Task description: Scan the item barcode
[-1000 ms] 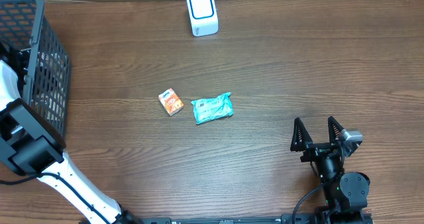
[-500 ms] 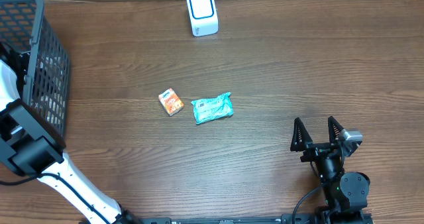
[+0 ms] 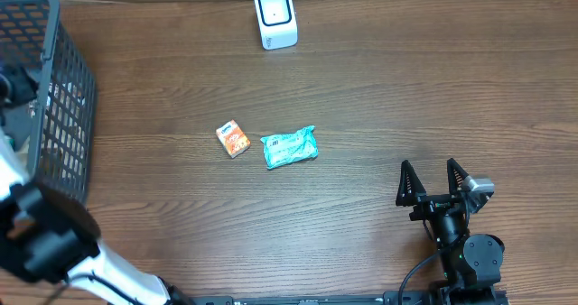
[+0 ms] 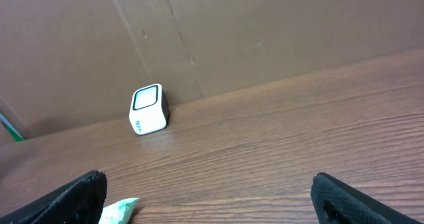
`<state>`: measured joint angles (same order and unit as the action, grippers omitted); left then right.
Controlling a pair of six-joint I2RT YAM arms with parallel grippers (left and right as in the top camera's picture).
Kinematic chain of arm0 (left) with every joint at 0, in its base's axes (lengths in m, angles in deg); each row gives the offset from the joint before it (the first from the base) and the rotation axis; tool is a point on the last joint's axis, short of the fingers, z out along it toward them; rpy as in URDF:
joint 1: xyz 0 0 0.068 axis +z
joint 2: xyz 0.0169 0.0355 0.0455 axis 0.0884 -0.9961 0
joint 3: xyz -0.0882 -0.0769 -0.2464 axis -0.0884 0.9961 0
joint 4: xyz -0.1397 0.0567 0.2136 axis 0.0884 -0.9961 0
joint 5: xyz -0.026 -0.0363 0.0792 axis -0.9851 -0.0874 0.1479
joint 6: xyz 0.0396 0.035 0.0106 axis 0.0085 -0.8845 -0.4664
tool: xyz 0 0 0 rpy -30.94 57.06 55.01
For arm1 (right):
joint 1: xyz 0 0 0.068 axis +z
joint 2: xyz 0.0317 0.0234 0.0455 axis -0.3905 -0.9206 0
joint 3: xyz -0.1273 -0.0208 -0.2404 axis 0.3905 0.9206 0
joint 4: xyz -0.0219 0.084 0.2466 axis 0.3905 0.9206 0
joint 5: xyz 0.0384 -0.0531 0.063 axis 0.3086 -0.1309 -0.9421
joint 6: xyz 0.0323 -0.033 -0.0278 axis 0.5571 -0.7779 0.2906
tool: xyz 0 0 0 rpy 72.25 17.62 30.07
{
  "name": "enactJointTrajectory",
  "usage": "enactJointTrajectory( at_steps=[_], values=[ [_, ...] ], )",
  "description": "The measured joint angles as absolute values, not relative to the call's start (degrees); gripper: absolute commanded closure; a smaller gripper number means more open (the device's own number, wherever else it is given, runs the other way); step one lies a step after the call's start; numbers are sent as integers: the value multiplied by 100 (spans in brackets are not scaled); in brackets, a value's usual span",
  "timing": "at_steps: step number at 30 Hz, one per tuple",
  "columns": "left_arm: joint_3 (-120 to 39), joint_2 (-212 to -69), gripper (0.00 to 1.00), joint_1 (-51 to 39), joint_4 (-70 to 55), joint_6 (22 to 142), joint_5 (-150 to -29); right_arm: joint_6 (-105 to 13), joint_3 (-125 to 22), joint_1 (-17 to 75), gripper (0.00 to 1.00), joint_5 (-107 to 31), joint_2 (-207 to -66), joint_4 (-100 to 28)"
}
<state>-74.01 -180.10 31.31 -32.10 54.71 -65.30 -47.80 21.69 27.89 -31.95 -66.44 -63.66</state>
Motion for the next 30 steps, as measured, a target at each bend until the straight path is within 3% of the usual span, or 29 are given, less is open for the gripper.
enactJointTrajectory(
  at_steps=[4, 9, 22, 30],
  values=[
    [-7493, -17461, 34, 3131, -3236, 5604, -6526, -4780, 2169, 2789, 0, -3195, -6644, -6361],
    [-7521, -17417, 21, 3205, -3387, 5726, -6482, -4780, 2169, 2792, 0, -3195, -6644, -6361],
    [-7421, -18707, 18, 4058, -3640, 5680, -6640, -4783, 2169, 2789, 0, -3197, -6644, -6364],
    [-7377, -19433, 17, 4106, -3747, 5149, -6935, -4780, 2169, 2789, 0, -3195, -6644, -6364]
  ],
)
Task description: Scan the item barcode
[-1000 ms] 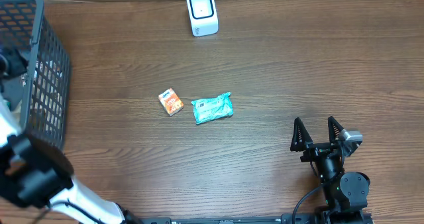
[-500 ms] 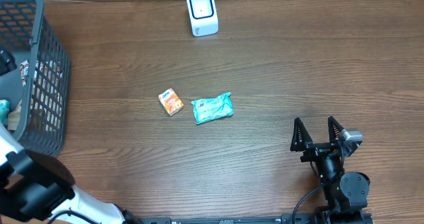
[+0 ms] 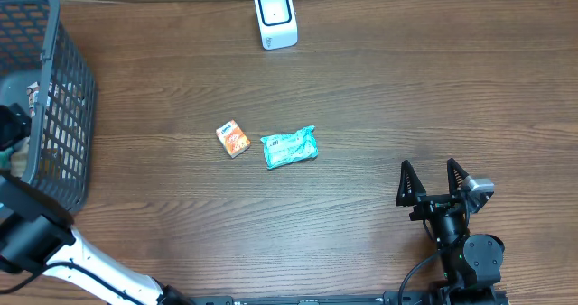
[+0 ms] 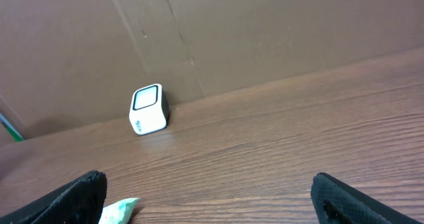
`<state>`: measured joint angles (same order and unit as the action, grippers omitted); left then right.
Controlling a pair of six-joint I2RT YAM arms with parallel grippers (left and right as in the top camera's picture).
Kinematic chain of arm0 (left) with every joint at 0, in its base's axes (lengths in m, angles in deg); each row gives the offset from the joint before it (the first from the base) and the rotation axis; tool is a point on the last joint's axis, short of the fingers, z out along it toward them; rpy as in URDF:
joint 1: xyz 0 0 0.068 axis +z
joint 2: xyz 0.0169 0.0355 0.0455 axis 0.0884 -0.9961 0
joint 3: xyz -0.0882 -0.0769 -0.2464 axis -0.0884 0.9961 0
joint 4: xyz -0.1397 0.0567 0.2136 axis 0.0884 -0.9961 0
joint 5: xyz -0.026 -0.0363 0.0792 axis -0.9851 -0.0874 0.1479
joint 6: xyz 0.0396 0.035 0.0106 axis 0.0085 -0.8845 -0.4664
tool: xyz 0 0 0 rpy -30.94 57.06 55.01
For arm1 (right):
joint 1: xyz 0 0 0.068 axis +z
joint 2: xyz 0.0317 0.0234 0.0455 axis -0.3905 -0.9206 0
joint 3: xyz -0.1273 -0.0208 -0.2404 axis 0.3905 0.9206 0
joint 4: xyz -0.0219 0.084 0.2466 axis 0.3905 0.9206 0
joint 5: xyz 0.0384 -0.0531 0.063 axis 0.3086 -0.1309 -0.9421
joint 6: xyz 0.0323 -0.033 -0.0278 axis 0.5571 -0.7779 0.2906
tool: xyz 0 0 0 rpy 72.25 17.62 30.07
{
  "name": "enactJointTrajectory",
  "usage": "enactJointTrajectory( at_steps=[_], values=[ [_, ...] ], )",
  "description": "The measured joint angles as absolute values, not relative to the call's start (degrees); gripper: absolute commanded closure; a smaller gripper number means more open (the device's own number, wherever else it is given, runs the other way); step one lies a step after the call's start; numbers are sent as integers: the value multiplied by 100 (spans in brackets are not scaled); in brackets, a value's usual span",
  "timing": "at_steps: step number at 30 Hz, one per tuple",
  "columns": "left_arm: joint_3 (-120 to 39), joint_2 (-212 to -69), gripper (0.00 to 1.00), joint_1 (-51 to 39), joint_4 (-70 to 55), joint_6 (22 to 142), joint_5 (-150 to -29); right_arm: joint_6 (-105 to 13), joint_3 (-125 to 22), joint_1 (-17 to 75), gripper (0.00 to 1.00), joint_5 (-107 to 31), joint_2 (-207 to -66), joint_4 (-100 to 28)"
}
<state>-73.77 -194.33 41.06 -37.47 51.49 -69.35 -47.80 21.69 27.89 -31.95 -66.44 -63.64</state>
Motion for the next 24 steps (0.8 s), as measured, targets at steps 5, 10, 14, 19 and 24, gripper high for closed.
enactJointTrajectory(
  at_steps=[5, 10, 14, 19, 24],
  values=[
    [-7377, -19693, 12, 4104, -3743, 4852, -7083, -4783, 2169, 2789, 0, -3197, -6644, -6361],
    [-7377, -19922, 3, 4104, -3664, 4699, -7112, -4780, 2169, 2792, 0, -3197, -6644, -6359],
    [-7375, -20062, 0, 4104, -3518, 4649, -7114, -4780, 2169, 2789, 0, -3197, -6644, -6361],
    [-7375, -20173, 0, 4104, -3415, 4649, -7123, -4778, 2169, 2792, 0, -3197, -6644, -6364],
    [-7434, -20276, 22, 4064, -3420, 4607, -7125, -4780, 2169, 2792, 0, -3197, -6644, -6361]
  ],
)
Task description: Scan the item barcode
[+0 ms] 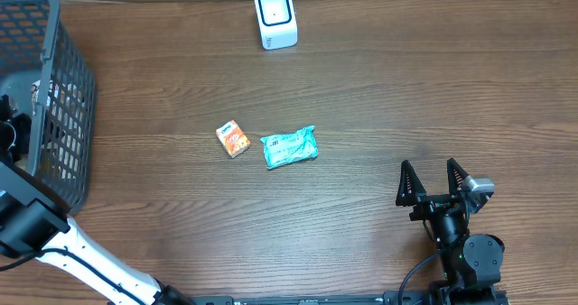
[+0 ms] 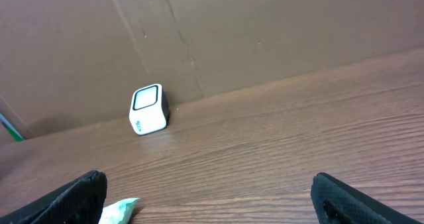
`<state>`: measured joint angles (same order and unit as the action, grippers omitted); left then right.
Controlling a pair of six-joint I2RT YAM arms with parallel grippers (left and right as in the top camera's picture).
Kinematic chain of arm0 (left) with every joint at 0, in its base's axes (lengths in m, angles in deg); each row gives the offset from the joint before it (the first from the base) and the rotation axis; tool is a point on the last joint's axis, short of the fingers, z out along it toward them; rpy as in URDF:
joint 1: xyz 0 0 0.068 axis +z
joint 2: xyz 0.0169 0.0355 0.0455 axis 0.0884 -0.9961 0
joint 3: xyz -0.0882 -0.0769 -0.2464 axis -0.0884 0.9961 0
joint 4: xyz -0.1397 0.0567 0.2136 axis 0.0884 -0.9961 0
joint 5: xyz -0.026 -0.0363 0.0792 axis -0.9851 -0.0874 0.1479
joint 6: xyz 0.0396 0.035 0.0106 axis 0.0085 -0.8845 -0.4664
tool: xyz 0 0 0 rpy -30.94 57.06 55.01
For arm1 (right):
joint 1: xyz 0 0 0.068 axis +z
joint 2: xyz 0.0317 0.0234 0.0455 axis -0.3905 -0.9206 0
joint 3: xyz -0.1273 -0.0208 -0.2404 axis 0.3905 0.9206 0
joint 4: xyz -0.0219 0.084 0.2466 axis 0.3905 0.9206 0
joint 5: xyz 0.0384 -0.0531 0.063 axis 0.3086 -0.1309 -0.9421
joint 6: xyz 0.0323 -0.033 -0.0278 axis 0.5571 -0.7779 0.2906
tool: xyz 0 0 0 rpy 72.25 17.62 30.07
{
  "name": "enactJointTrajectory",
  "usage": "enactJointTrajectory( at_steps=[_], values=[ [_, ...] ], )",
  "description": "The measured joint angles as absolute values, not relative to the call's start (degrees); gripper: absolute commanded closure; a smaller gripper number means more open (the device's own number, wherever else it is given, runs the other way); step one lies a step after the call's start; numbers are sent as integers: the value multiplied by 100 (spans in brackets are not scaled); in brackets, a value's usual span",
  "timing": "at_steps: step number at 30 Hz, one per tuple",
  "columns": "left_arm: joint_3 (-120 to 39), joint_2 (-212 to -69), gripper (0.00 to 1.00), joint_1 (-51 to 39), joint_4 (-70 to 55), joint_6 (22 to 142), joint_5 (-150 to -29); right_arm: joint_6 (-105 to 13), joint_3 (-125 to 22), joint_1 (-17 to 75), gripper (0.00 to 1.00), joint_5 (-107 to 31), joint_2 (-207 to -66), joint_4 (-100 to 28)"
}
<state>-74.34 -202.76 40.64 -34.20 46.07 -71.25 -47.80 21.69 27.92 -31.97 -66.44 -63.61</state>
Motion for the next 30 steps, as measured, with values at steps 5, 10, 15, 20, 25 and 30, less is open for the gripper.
enactJointTrajectory(
  at_steps=[5, 10, 15, 20, 25, 30],
  values=[
    [-7480, -20316, 49, 4027, -3485, 4563, -7160, -4780, 2169, 2789, 0, -3197, -6644, -6361],
    [-7480, -20316, 59, 3986, -3553, 4542, -7241, -4780, 2169, 2789, 0, -3197, -6644, -6364],
    [-7484, -20316, 62, 3979, -3599, 4570, -7243, -4778, 2169, 2789, 0, -3199, -6644, -6361],
    [-7676, -20405, 76, 3977, -3896, 4732, -7260, -4778, 2169, 2789, 0, -3197, -6644, -6361],
    [-8103, -20532, 83, 3979, -4366, 5086, -7276, -4780, 2169, 2789, 0, -3197, -6644, -6361],
    [-8695, -20541, 83, 3973, -4779, 5433, -7464, -4780, 2169, 2789, 0, -3199, -6644, -6361]
  ],
)
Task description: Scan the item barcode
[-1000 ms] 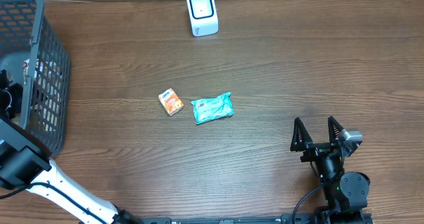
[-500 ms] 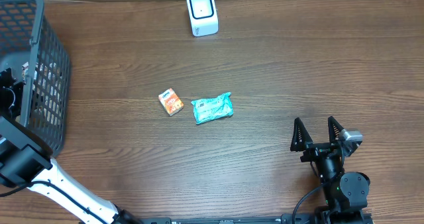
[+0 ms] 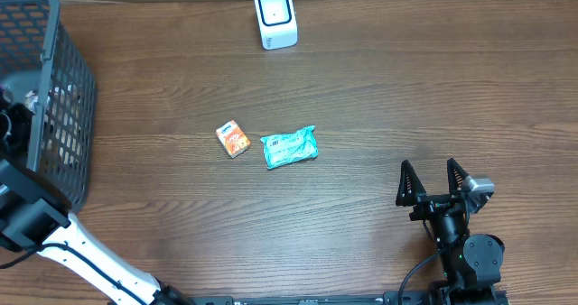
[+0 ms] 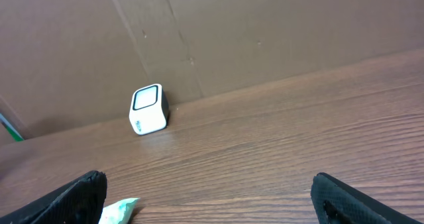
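The white barcode scanner (image 3: pixel 275 17) stands at the table's far edge and shows in the right wrist view too (image 4: pixel 148 109). A small orange box (image 3: pixel 234 139) and a teal packet (image 3: pixel 290 148) lie side by side mid-table. The packet's corner (image 4: pixel 118 211) peeks in beside my right gripper's left finger. My right gripper (image 3: pixel 432 180) rests open and empty near the front right, far from both items (image 4: pixel 209 197). My left arm (image 3: pixel 34 219) reaches up the left edge to the basket. Its gripper end (image 3: pixel 9 129) is dark and cut off, so its jaws are unclear.
A dark wire basket (image 3: pixel 63 79) stands at the far left with some items inside. A brown cardboard wall (image 4: pixel 265 32) rises behind the scanner.
My left arm has shifted slightly beside the basket at the left edge. The right gripper, box, packet and scanner are where they were.
My left arm first stood by the basket with its end higher, near the basket's rim. By the following moment its end sat lower at the left edge, and it has stayed about there. The right gripper stayed open and still, and the items never moved.
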`<state>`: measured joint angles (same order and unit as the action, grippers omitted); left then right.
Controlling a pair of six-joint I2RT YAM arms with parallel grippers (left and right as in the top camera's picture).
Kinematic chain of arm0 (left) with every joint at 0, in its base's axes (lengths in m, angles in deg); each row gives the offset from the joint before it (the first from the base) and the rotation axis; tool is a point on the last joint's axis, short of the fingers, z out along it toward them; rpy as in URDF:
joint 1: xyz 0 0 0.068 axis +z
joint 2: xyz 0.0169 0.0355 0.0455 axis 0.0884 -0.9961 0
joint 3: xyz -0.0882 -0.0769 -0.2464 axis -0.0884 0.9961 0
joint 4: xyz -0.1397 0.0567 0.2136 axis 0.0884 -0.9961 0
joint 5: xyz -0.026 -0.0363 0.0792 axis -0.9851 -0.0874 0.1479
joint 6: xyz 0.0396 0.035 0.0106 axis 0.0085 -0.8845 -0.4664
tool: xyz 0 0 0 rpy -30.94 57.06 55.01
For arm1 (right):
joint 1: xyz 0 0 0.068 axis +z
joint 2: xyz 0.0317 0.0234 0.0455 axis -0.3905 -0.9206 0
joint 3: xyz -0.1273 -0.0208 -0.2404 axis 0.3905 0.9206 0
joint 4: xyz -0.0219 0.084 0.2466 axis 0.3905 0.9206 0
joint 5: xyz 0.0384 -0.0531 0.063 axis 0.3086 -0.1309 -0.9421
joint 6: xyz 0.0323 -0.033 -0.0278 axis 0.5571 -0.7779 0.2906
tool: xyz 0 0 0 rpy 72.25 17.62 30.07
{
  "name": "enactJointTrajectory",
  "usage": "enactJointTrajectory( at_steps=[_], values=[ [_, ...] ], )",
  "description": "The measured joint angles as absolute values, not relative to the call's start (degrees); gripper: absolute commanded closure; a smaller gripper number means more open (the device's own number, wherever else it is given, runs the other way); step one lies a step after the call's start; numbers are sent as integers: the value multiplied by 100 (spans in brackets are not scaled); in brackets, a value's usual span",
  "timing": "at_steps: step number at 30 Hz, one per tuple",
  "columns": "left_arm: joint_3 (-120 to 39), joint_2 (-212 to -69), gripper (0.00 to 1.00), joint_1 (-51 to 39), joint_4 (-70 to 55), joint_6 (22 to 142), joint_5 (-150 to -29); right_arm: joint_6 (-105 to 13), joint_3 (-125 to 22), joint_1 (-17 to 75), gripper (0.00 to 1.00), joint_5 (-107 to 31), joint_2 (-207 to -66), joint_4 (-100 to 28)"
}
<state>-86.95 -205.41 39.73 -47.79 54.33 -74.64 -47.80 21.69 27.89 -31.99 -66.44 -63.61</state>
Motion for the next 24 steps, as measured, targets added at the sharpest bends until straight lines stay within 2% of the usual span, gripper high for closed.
enactJointTrajectory(
  at_steps=[5, 11, 12, 15, 24],
  values=[
    [-9222, -20326, 83, 3962, -5050, 5772, -7658, -4780, 2169, 2789, 0, -3197, -6644, -6361],
    [-9390, -19352, 80, 3946, -5074, 6013, -8065, -4778, 2169, 2789, 0, -3197, -6644, -6364],
    [-9421, -19074, 71, 3944, -5050, 6061, -8132, -4780, 2169, 2789, 0, -3195, -6644, -6361],
    [-9486, -18665, 57, 3935, -5015, 6122, -8159, -4778, 2169, 2789, 0, -3197, -6644, -6364],
    [-9226, -18407, 41, 3955, -4982, 6205, -7470, -4778, 2169, 2789, 0, -3197, -6644, -6364]
  ],
)
